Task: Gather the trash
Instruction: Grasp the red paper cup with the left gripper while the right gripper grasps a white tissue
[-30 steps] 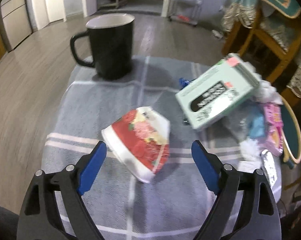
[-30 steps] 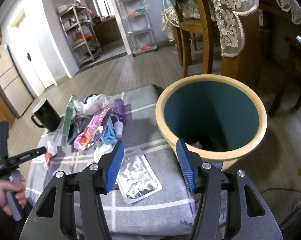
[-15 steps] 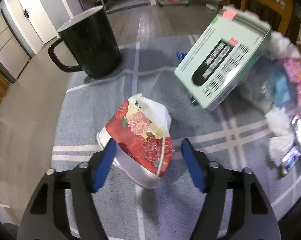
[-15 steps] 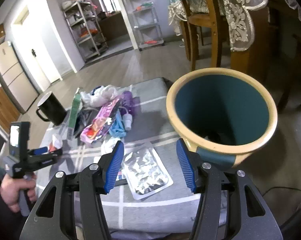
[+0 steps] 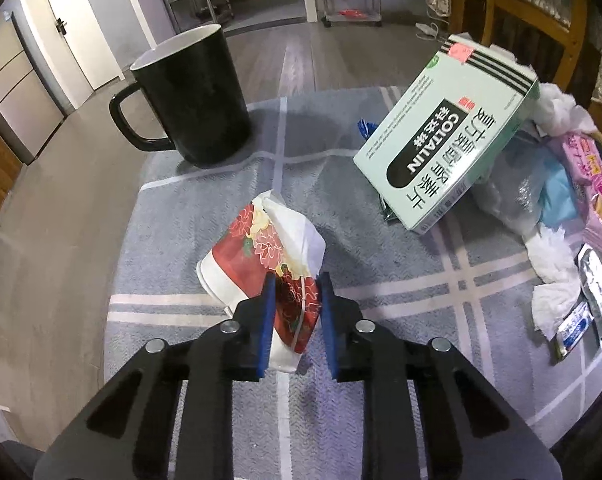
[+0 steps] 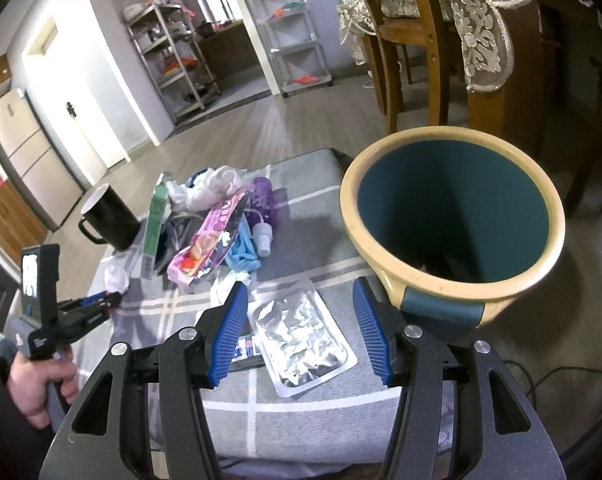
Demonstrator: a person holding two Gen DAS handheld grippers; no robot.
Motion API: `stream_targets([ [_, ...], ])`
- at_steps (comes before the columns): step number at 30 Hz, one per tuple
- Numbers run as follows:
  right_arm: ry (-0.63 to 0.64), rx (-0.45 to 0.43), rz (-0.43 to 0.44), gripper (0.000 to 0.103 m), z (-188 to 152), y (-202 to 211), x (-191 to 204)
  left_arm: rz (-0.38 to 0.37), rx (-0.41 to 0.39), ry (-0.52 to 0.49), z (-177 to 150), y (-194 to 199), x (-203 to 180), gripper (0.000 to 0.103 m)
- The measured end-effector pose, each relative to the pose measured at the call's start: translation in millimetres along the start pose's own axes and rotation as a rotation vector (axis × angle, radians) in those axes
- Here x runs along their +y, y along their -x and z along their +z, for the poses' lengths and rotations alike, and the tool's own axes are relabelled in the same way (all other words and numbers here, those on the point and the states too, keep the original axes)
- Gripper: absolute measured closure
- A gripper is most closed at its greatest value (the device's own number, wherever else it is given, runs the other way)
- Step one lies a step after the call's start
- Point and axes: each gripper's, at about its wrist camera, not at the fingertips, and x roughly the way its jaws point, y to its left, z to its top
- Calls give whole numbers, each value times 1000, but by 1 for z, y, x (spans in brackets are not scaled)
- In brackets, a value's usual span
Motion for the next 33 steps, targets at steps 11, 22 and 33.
stream_targets([
  [11,3,25,14,47,-3,-4,3,-120,-114,130,4,28,19,90],
  [22,55,72,75,47,-9,-20,29,-323,-205,181,-1,59,17,90],
  [33,238,150,83,48,-23,-66,76,-372,-222,173,-3,62,12,90],
])
